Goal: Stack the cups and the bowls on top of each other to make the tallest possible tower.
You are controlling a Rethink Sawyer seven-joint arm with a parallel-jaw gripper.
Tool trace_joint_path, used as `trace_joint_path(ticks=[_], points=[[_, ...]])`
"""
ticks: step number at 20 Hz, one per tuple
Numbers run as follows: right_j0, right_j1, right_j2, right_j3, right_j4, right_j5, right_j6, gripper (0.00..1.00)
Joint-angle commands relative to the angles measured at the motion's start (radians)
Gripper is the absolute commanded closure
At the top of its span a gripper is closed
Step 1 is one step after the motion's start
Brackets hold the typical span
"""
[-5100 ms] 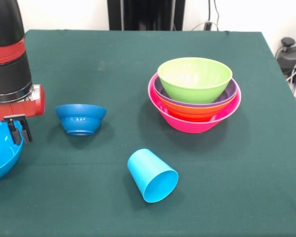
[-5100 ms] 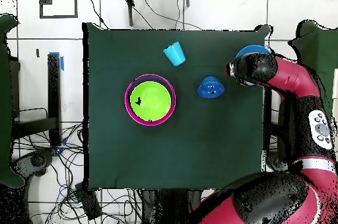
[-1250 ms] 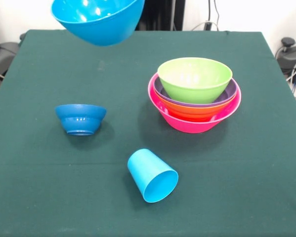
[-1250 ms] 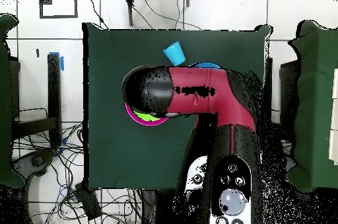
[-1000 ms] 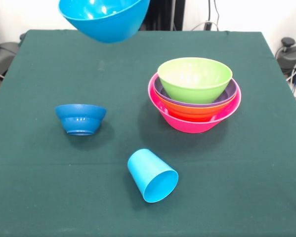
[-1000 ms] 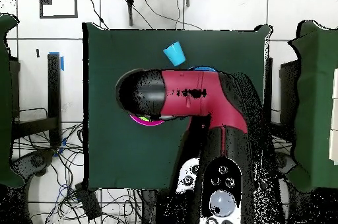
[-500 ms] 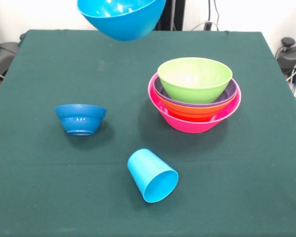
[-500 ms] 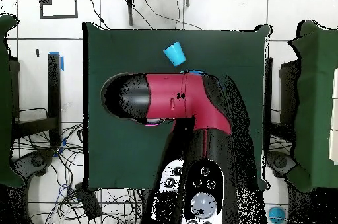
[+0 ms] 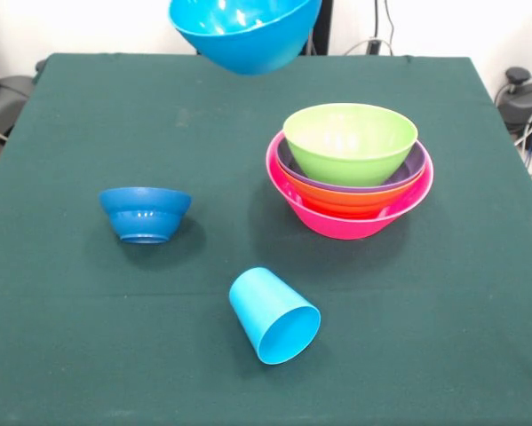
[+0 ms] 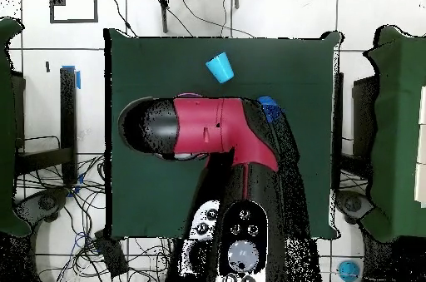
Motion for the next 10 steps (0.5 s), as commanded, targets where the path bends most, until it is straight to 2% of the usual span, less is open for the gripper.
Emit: trace_joint_path(ticks=[1,10], points=[[0.025,0.083,0.024,0.099,0.002,-0.109,0.189,1.00],[0.053,0.136,0.014,0.065,-0.007,-0.153,0.242,1.00]])
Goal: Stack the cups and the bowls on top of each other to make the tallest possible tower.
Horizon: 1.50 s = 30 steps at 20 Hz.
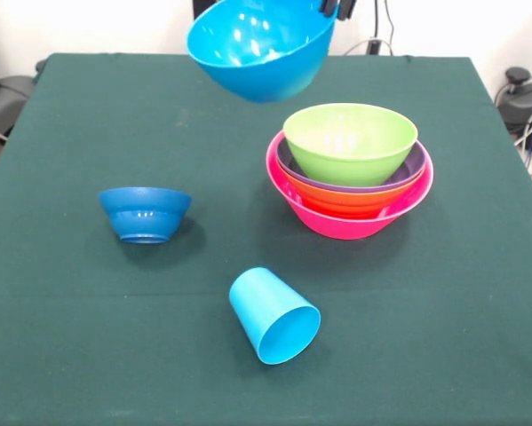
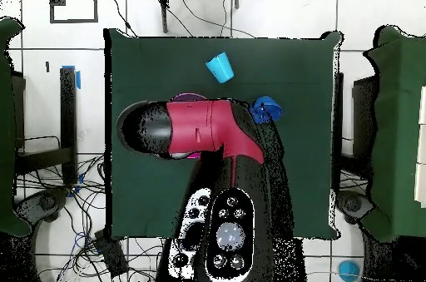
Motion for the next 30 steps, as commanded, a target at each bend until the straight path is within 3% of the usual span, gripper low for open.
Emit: trace_joint_path(ticks=[1,12,23,30], points=[[0.033,0.089,0.019,0.053,-0.006,-0.078,0.189,1.00],[0.071,0.032,-0.002,0.101,0.036,-0.037,0.219,1.00],[0.122,0.058,-0.022,0.108,0.077,-0.065,0.276,1.00],[0.135,0.120,-0.027,0.059,0.084,-0.099,0.290,1.00]])
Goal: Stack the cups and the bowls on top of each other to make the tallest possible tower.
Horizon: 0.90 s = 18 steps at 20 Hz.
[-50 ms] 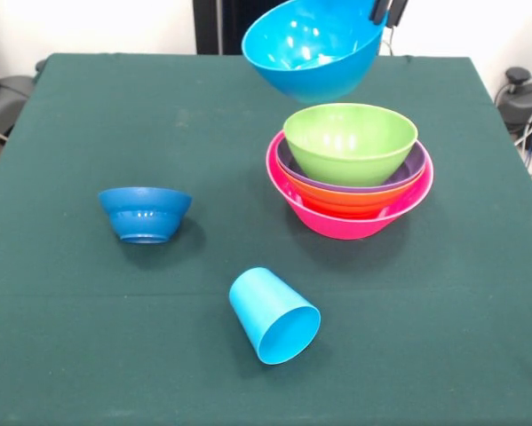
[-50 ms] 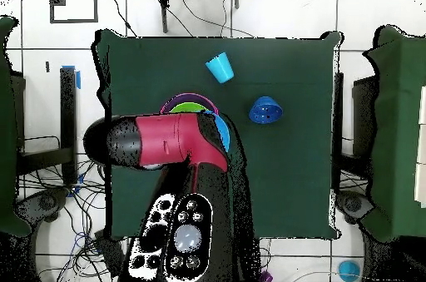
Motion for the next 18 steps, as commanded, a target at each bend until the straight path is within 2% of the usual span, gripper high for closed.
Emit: trace_joint_path(ticks=[1,8,18], points=[[0.018,0.098,0.025,0.008,0.009,-0.066,0.206,1.00],[0.019,0.154,0.015,0.006,0.004,-0.173,0.220,1.00],[0.055,0.191,-0.016,-0.004,0.026,-0.203,0.242,1.00]])
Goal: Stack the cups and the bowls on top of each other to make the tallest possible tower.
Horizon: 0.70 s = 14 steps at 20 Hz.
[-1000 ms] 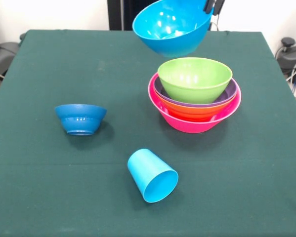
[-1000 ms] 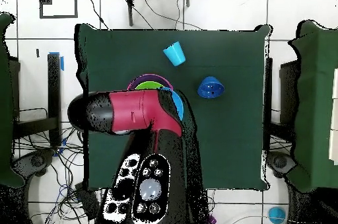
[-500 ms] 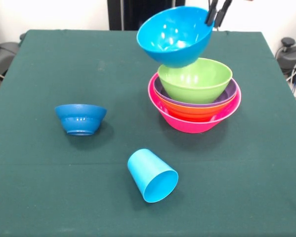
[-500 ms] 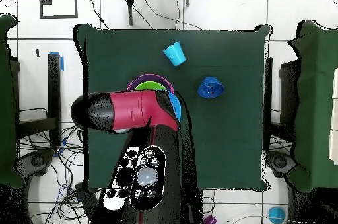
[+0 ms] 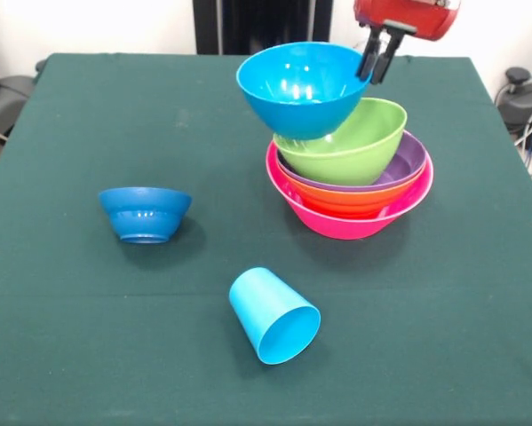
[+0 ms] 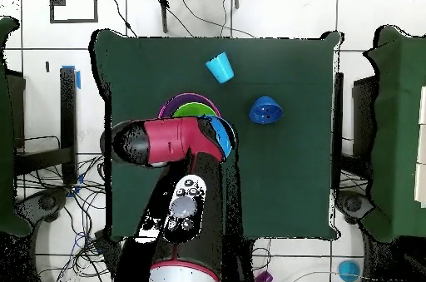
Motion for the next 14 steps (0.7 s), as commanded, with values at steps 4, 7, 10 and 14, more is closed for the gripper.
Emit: trace_joint_path(ticks=[4,7,10,14], points=[[0.048,0.039,0.016,0.013,0.030,-0.050,0.215,1.00],[0.050,0.038,0.016,0.027,0.035,-0.063,0.218,1.00],[0.040,0.031,0.025,0.029,0.043,-0.053,0.204,1.00],[0.041,0.006,0.034,0.038,0.062,-0.019,0.198,1.00]])
